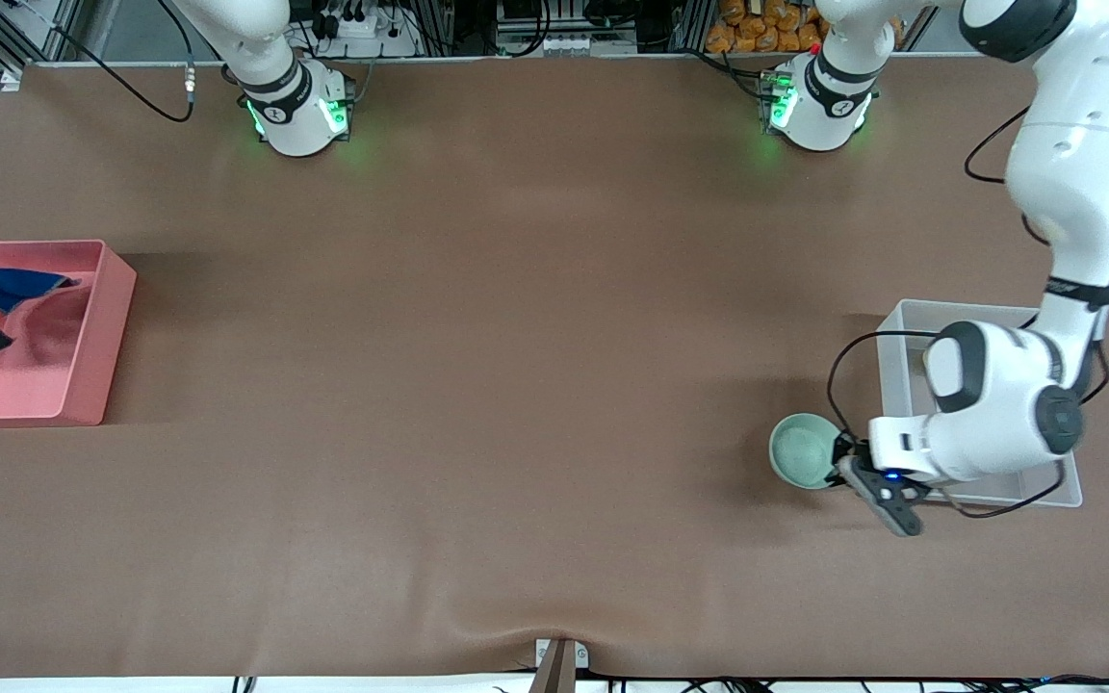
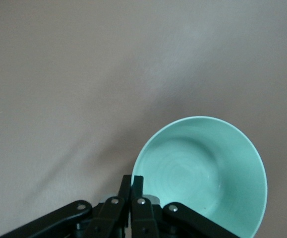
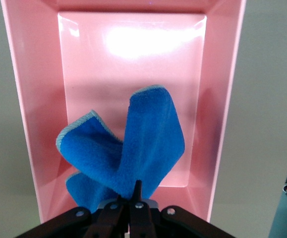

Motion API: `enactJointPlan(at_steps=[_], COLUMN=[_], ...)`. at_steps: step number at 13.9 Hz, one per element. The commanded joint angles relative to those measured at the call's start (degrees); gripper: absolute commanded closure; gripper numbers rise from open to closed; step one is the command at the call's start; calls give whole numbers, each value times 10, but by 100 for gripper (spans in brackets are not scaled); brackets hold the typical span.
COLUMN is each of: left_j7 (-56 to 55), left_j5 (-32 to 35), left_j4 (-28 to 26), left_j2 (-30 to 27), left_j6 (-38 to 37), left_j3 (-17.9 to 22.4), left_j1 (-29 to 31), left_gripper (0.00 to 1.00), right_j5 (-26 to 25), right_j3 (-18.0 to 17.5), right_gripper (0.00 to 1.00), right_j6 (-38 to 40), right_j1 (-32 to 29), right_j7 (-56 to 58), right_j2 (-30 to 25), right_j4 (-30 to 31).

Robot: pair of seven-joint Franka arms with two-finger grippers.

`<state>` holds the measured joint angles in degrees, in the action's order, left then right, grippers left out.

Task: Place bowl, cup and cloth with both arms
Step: 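Move the bowl into the clear bin while the right gripper releases the cloth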

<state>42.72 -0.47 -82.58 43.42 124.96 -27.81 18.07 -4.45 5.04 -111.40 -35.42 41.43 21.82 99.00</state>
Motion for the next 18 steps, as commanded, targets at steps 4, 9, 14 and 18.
enactJointPlan(at_steps=[4, 9, 14, 18], left_j7=[-198, -313, -374, -417], left_j5=[-28, 23, 127, 151], left_j4=[25, 24, 25, 22], left_j2=[-108, -142, -122, -90], left_j6=[-160, -209, -180, -116], left_j3=[7, 42, 114, 127], left_j1=[14, 52, 48, 50], left_gripper=[100, 100, 100, 100], right_j5=[15, 41, 60, 66], right_j3=[-6, -6, -7, -7], right_gripper=[100, 100, 100, 100], right_j6=[-49, -48, -48, -51], right_j1=[-7, 0, 18, 35], right_j7=[44, 47, 46, 46], right_j2=[40, 69, 96, 106], right_j4=[-6, -6, -11, -12])
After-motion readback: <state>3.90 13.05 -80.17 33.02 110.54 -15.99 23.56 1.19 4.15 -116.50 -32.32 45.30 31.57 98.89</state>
